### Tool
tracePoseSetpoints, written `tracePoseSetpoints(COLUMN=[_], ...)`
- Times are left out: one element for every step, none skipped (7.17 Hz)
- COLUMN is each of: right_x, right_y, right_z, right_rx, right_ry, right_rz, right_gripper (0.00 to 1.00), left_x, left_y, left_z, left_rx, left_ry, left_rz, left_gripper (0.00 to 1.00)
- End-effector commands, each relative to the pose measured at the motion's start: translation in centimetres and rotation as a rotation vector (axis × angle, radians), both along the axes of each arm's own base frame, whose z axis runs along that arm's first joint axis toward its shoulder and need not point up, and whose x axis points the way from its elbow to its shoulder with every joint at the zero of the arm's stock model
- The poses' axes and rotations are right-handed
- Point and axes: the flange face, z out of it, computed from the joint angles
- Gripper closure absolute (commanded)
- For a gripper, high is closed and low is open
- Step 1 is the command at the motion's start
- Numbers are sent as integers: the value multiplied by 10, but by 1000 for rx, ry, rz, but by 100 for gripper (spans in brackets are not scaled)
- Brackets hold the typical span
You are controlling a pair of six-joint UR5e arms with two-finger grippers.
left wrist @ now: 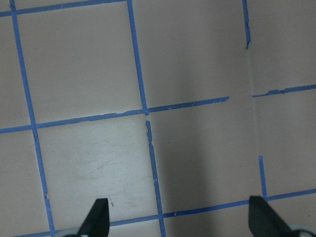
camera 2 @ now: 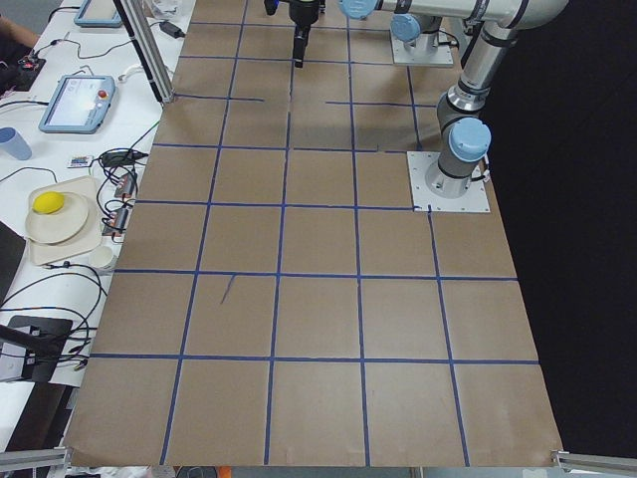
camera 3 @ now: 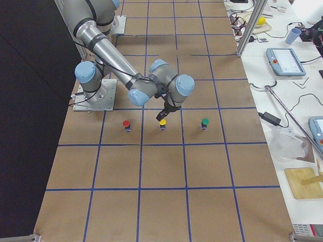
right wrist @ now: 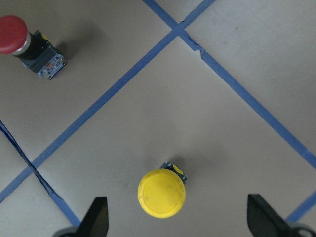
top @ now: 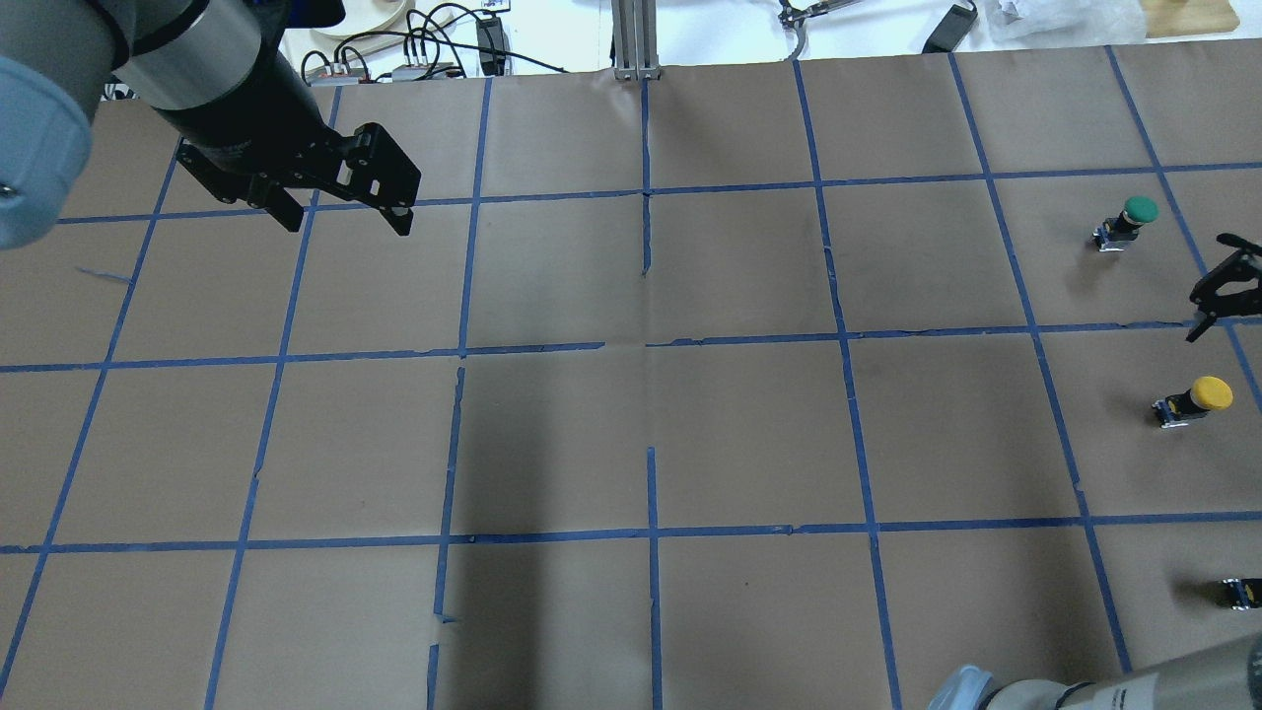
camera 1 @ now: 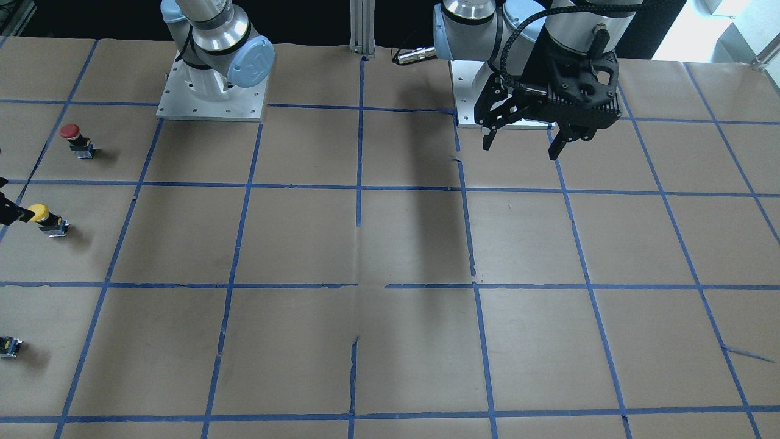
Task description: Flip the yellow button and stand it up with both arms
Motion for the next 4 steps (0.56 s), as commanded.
tracePoseSetpoints(right_x=[31,76,118,148], right_y=[-4,-20,-34,-41], right_z=[81,117,147,168], right_rx=[-83,-99,-98,-70], right_ry=[-19,10,25,36], right_rz=[-220,-242,-224,-385], right_gripper=[0,0,0,0], left_x=[0,0,0,0], left_y=[0,0,0,0], left_z=[0,0,0,0], left_rx=[2,2,0,2], left_ry=[-2,-2,-2,-2], left_rz=[0,0,0,0], left_gripper=[0,0,0,0])
